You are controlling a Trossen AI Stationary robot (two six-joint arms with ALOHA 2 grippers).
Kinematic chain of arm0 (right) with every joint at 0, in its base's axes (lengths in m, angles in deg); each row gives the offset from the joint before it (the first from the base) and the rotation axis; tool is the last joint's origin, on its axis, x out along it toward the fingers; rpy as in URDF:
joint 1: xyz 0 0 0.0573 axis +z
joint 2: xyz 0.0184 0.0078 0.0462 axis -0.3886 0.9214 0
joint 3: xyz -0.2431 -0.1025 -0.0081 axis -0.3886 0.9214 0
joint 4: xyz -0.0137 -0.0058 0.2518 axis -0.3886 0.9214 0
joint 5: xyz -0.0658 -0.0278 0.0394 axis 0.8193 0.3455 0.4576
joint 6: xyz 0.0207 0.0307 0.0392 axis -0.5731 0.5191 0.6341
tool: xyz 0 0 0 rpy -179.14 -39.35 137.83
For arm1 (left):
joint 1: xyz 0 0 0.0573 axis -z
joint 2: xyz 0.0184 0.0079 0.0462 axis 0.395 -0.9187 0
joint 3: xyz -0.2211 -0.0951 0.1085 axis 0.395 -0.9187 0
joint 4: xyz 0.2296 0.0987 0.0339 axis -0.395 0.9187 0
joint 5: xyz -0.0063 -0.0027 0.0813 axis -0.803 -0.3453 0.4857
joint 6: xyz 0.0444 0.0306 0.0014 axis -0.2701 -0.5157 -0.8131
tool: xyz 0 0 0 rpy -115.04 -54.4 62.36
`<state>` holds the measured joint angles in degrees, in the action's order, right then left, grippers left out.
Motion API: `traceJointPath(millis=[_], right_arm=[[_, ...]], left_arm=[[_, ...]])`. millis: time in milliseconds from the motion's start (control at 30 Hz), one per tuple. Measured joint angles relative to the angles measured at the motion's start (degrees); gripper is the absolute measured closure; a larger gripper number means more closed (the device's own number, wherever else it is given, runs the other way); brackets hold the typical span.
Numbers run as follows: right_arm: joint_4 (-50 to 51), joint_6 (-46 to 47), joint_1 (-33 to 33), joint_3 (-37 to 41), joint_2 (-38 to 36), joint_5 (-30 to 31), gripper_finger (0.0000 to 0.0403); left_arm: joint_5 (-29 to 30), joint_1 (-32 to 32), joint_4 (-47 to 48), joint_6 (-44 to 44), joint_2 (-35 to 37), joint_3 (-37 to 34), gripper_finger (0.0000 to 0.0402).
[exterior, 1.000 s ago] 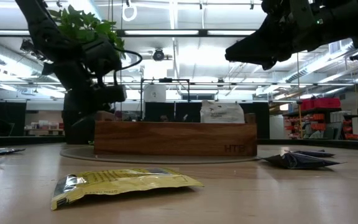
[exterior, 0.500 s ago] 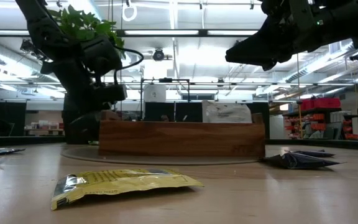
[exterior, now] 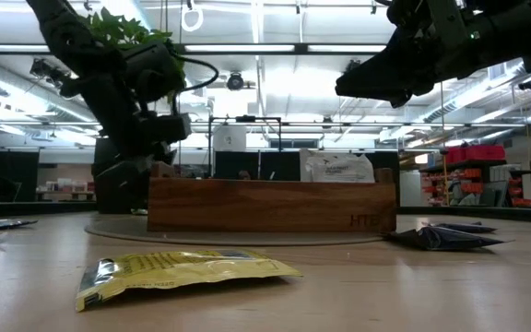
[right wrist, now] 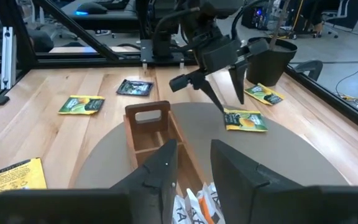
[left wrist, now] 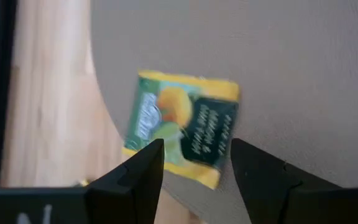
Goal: Pick & Place Tea
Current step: Put the yellow tea bag into the middle section of the wooden organizer
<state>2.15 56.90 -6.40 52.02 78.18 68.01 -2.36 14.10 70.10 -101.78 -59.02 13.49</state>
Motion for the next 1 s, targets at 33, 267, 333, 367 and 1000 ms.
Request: traceJointPath(millis=[33,267,333,367,1000], right_arm=[[0.0,0.0,0.0,0.0,0.0,0.0,0.0298],[0.0,-0.01,0.0,-0.01,0.0,0.02,0.0298],[0.0,0.0,0.0,0.0,0.0,0.02,0.0298],[0.0,0.01,0.0,0.0,0.0,0.02,0.0298],[0.09,1.8,0.07,-0.02,0.0,-0.03,0.0298]], left_arm=[[-0.17,-0.04,0.66,-0.04,-0.08,0.36,0.0209],[-3.84,-2.73,1.5,-1.52,-0.48,0.55,0.0209],[-5.0,-3.84,1.4,-1.57,-0.45,0.55,0.0209],[-5.71,-4.43,1.41,-1.88,-0.45,0.55,0.0209],[-10.49,-6.8,1.11,-3.75,-2.99,0.88,0.0227]])
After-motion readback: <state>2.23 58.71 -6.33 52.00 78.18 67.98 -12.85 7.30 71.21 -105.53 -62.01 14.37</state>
